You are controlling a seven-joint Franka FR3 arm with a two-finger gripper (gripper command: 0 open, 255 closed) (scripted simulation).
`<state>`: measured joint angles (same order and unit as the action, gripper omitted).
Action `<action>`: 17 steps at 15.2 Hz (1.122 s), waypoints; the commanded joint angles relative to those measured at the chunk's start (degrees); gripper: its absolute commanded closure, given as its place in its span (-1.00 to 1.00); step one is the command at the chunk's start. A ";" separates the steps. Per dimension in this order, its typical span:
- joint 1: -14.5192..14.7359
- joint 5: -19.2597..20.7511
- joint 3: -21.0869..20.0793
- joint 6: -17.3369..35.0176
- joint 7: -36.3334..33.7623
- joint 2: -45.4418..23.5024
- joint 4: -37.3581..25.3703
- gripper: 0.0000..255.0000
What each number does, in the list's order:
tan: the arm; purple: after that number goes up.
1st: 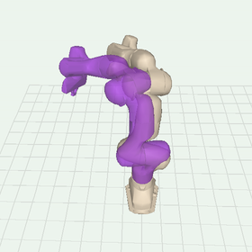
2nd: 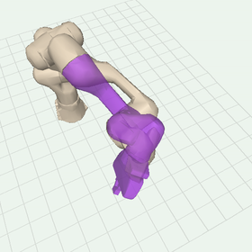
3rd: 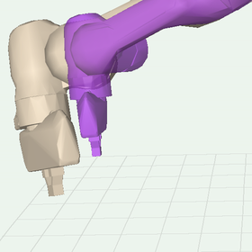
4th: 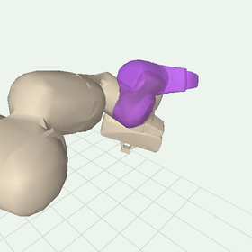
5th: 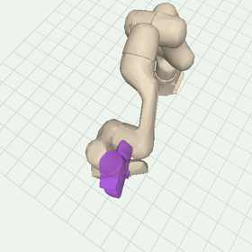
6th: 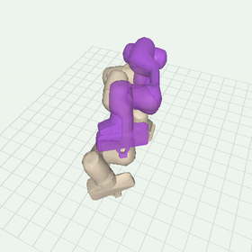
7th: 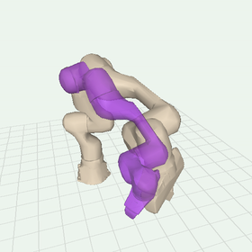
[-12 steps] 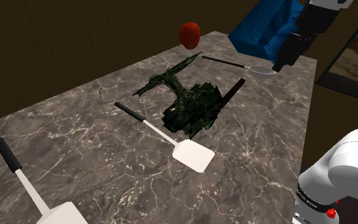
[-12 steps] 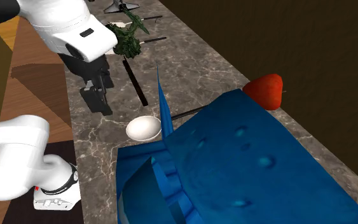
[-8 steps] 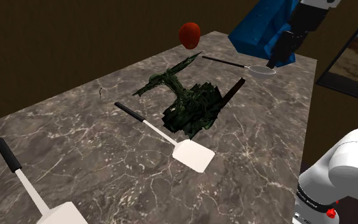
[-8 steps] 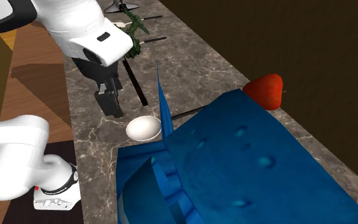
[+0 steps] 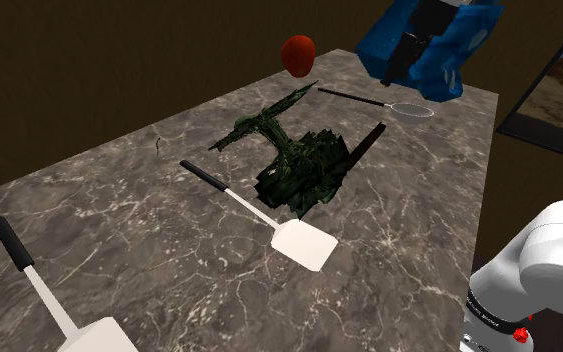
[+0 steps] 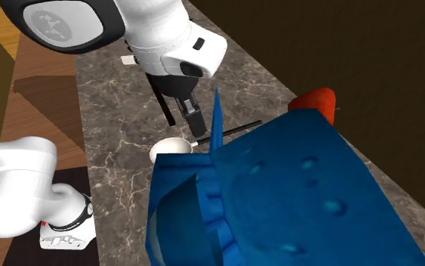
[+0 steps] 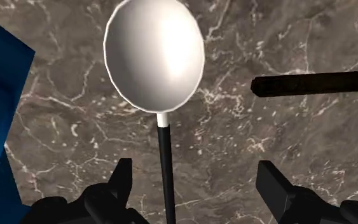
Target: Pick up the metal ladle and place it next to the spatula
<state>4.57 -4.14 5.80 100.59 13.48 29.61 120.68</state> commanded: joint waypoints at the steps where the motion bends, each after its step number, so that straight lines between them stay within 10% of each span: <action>1: 0.41 -1.04 2.32 -1.83 3.31 -6.57 -2.70 -1.00; 17: 1.90 -2.62 3.77 5.05 6.91 -11.69 -0.73 -1.00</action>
<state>6.92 -6.67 8.65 113.54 20.57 19.34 120.44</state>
